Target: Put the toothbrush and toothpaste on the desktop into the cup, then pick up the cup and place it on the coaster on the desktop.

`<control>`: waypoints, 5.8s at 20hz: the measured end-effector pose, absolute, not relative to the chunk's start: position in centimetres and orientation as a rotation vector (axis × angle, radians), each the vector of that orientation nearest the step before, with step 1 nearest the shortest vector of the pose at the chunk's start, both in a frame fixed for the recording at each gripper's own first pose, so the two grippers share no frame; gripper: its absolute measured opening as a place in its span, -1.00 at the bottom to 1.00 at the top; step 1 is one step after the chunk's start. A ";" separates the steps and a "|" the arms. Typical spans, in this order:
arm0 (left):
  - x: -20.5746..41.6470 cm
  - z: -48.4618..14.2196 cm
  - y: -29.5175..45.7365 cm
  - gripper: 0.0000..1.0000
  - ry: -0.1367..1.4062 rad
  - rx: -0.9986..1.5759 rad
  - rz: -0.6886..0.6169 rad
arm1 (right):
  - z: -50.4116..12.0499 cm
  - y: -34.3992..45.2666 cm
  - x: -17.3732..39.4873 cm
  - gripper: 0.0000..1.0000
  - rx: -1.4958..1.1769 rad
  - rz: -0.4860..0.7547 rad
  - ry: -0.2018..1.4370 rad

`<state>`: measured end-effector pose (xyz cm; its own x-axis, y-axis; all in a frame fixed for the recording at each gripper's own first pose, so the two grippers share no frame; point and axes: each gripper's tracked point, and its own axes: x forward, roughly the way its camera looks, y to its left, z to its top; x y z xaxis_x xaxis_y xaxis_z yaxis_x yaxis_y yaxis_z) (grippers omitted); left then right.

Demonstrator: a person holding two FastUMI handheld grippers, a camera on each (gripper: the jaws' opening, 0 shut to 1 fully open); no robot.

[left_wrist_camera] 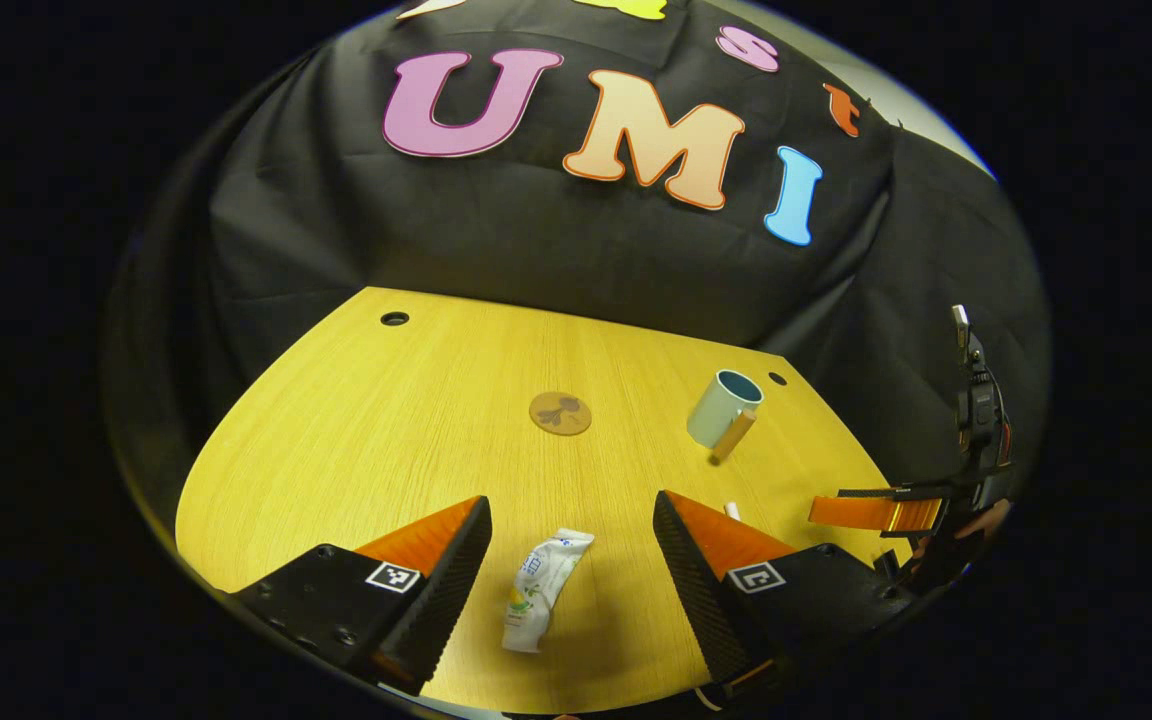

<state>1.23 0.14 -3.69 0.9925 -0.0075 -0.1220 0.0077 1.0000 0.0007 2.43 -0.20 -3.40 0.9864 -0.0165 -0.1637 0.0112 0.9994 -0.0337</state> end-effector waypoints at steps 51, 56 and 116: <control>6.5 -15.2 2.3 0.48 0.747 0.148 -0.090 | -9.3 -1.7 12.0 -0.87 -0.195 -0.150 0.557; 7.0 -16.5 2.3 -0.10 0.826 0.217 -0.070 | -9.3 -1.6 12.0 -0.87 -0.164 -0.139 0.569; 22.8 12.0 -20.2 -1.00 -0.365 -0.036 -0.429 | 21.1 -4.1 15.8 -0.89 -0.042 0.104 -0.608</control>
